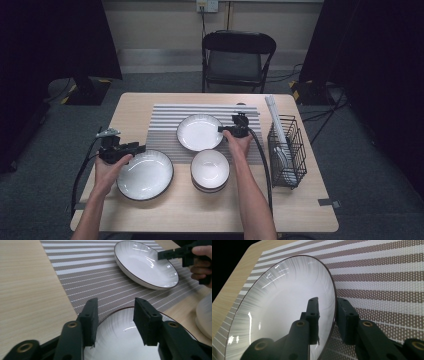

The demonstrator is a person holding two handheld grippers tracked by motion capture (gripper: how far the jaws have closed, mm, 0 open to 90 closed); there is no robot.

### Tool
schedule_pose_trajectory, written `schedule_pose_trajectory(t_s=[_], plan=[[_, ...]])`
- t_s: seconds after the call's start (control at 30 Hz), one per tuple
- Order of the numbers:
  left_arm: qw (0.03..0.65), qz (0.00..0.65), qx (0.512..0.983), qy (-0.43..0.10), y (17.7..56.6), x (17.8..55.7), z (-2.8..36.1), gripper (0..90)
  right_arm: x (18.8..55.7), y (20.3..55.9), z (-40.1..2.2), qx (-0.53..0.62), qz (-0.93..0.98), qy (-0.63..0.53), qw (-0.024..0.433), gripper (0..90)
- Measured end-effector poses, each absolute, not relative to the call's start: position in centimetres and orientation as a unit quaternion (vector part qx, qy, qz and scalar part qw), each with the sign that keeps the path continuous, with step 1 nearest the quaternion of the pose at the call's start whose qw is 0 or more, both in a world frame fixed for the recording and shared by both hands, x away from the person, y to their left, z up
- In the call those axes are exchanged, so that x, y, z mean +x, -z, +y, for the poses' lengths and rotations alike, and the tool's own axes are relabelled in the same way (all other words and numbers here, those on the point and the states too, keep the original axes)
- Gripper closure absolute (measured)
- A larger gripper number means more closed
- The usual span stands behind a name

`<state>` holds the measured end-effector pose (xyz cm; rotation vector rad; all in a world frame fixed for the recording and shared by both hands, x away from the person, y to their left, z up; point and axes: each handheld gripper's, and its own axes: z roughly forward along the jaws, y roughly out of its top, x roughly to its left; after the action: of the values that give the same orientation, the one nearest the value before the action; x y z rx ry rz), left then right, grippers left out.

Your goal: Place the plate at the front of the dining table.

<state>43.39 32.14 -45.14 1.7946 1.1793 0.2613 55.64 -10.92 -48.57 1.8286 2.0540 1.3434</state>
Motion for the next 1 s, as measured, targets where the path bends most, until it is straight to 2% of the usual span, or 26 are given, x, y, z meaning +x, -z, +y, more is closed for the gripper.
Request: schedule_pose_trajectory(t_s=[0.07, 0.17, 0.33, 0.57, 1.0], plan=[[0.47, 0.487, 0.727, -0.116, 45.0, 43.1, 32.4, 53.6, 55.4, 48.5, -11.0, 0.595, 0.673, -0.438, 0.036, 69.7], [0.467, 0.488, 0.728, -0.118, 45.0, 42.9, 32.5, 51.3, 55.2, 48.2, -11.1, 0.595, 0.67, -0.441, 0.033, 59.1], [0.457, 0.492, 0.731, -0.121, 45.0, 42.3, 33.4, 45.8, 54.8, 47.4, -10.9, 0.582, 0.678, -0.447, 0.037, 50.5], [0.441, 0.507, 0.729, -0.131, 45.0, 41.5, 34.9, 39.1, 54.1, 46.4, -10.8, 0.563, 0.695, -0.444, 0.042, 43.6], [0.427, 0.536, 0.711, -0.16, 45.5, 39.7, 37.9, 27.5, 51.8, 44.5, -10.9, 0.51, 0.728, -0.455, 0.049, 40.4]])
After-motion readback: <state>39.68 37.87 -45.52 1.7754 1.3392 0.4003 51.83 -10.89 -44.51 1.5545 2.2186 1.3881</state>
